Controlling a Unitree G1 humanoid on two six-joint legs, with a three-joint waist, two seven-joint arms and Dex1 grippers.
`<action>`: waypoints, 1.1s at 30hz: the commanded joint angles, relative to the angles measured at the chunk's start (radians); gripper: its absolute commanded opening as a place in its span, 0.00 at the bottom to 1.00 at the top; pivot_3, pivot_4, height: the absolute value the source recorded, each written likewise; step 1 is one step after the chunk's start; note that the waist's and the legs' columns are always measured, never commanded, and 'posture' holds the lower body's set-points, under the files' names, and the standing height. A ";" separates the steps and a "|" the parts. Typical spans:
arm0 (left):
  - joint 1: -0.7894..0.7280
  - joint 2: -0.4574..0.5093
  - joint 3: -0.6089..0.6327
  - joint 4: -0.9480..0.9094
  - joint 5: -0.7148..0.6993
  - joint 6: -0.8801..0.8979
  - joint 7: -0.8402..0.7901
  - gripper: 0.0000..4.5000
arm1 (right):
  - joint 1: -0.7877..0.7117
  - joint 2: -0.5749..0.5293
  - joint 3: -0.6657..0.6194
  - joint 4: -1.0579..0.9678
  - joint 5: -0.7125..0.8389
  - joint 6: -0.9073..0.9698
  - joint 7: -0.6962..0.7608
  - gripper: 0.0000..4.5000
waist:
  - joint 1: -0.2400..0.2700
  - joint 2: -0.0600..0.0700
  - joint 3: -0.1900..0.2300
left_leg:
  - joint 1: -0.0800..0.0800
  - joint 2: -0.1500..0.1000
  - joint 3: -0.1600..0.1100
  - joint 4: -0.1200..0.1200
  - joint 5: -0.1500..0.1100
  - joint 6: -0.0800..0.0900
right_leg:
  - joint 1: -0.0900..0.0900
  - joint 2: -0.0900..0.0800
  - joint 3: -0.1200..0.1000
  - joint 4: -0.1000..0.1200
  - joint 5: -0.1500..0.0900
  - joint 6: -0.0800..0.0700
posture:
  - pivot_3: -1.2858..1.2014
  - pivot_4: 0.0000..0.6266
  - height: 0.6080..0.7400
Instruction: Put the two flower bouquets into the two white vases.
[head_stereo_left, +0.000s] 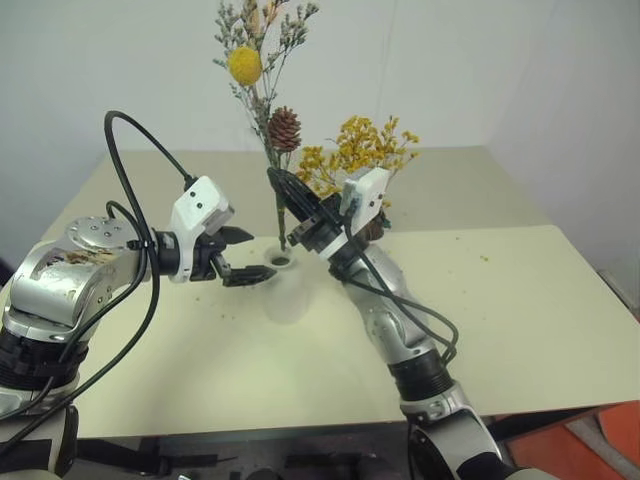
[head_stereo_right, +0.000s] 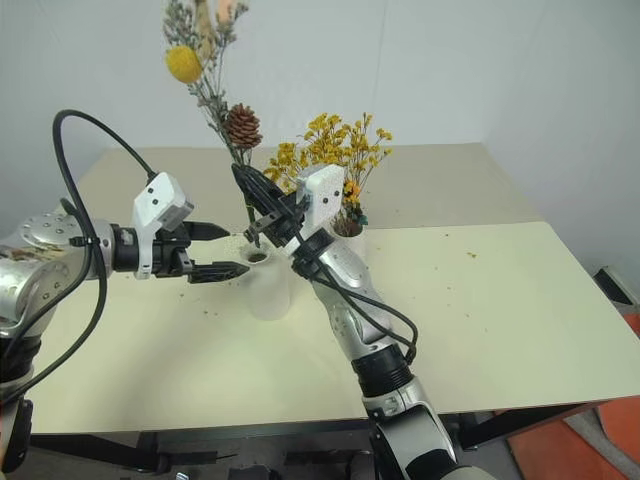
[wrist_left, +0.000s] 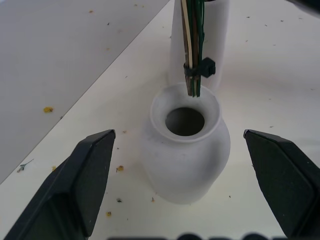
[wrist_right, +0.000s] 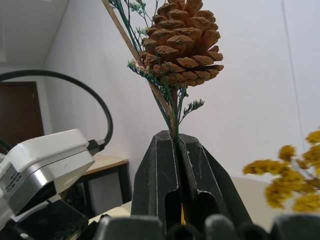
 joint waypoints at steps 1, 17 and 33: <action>-0.001 0.017 0.047 -0.038 -0.011 0.005 0.012 1.00 | -0.016 0.101 0.013 -0.026 0.023 0.003 0.010 0.01 | 0.000 0.000 0.000 | 0.000 0.000 0.000 0.000 0.000 0.000 | 0.000 0.000 0.000 0.000 0.000 0.000 | 0.52 0.24 1.00; 0.006 0.017 0.057 -0.051 -0.018 0.024 0.023 1.00 | 0.061 0.068 0.051 0.063 -0.062 -0.064 0.044 0.01 | 0.000 0.000 0.000 | 0.000 0.000 0.000 0.000 0.000 0.000 | 0.000 0.000 0.000 0.000 0.000 0.000 | 0.52 0.24 1.00; -0.026 0.005 0.027 -0.022 -0.003 -0.001 0.007 1.00 | 0.095 0.031 0.027 0.037 -0.106 -0.077 0.035 0.98 | 0.000 0.000 0.000 | 0.000 0.000 0.000 0.000 0.000 0.000 | 0.000 0.000 0.000 0.000 0.000 0.000 | 0.52 0.24 1.00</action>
